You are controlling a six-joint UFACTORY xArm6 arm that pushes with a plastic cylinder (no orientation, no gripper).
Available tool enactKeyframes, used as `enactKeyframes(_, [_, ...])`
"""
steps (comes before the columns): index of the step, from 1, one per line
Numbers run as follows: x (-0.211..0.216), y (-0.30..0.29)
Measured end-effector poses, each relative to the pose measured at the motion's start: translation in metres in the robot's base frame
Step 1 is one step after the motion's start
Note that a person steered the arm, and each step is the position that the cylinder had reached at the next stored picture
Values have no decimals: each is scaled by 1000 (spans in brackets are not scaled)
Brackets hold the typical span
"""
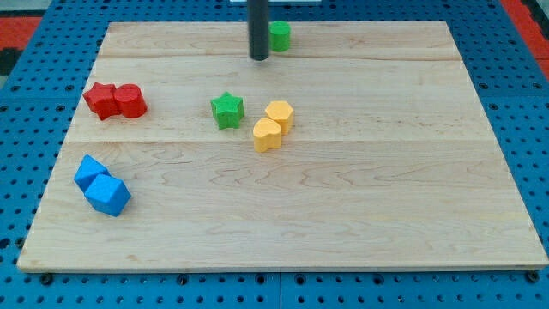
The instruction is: Place the green star below the green circle
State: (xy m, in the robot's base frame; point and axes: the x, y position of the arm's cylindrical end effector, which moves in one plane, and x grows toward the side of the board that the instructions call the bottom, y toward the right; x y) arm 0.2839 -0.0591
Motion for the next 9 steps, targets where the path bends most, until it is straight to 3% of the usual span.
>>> enactKeyframes(1, [33,-68])
enactKeyframes(2, [107,-77])
enactKeyframes(3, [152,-63])
enactKeyframes(5, [76,32])
enactKeyframes(7, [91,98])
enactKeyframes(8, [60,117])
enactKeyframes(9, [3,102])
